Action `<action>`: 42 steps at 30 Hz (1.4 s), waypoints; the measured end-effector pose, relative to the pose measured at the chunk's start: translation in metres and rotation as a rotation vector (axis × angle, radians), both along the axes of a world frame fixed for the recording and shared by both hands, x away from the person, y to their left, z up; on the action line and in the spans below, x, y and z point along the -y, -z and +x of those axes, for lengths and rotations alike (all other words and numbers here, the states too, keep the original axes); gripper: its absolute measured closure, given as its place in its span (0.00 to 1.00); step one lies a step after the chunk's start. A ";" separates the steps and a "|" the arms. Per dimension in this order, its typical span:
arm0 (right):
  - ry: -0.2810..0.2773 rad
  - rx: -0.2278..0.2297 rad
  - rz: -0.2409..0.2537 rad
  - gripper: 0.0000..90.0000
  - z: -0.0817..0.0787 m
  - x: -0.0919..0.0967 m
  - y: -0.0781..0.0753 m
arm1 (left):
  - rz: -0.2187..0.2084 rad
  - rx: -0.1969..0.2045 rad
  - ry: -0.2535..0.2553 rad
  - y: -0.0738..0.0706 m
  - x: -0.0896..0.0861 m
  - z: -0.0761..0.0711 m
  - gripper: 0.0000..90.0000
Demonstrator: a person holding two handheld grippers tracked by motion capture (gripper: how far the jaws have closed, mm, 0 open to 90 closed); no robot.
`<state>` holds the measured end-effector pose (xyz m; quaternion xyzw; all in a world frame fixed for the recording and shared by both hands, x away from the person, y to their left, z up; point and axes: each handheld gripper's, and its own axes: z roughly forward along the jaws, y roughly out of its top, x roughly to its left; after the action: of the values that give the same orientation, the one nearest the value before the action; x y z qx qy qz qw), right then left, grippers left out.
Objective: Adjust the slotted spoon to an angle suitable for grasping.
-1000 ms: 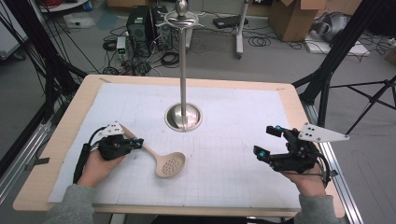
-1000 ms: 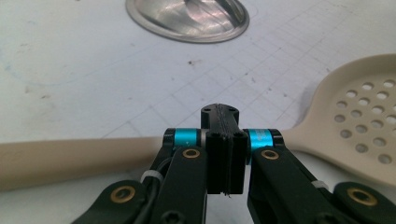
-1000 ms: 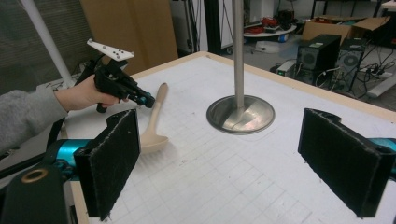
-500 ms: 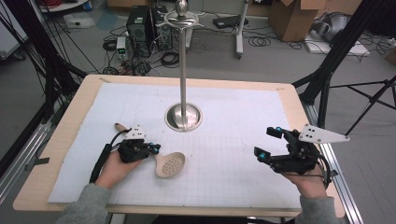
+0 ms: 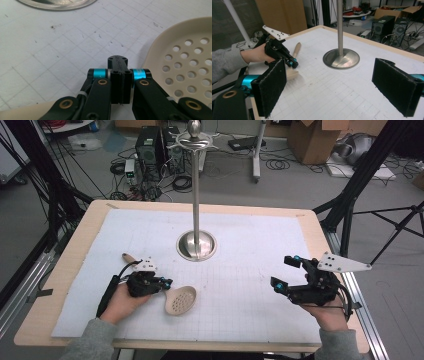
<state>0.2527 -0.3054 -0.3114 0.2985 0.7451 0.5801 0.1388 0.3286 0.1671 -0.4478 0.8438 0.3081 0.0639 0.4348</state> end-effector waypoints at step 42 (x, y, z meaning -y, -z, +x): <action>-0.086 -0.001 0.005 0.12 0.032 -0.036 0.000 | -0.121 0.024 0.050 -0.012 -0.073 -0.040 0.99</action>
<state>0.2850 -0.2696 -0.3111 0.2667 0.7557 0.5874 0.1128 0.2883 0.2396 -0.4358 0.8225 0.2849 0.0444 0.4902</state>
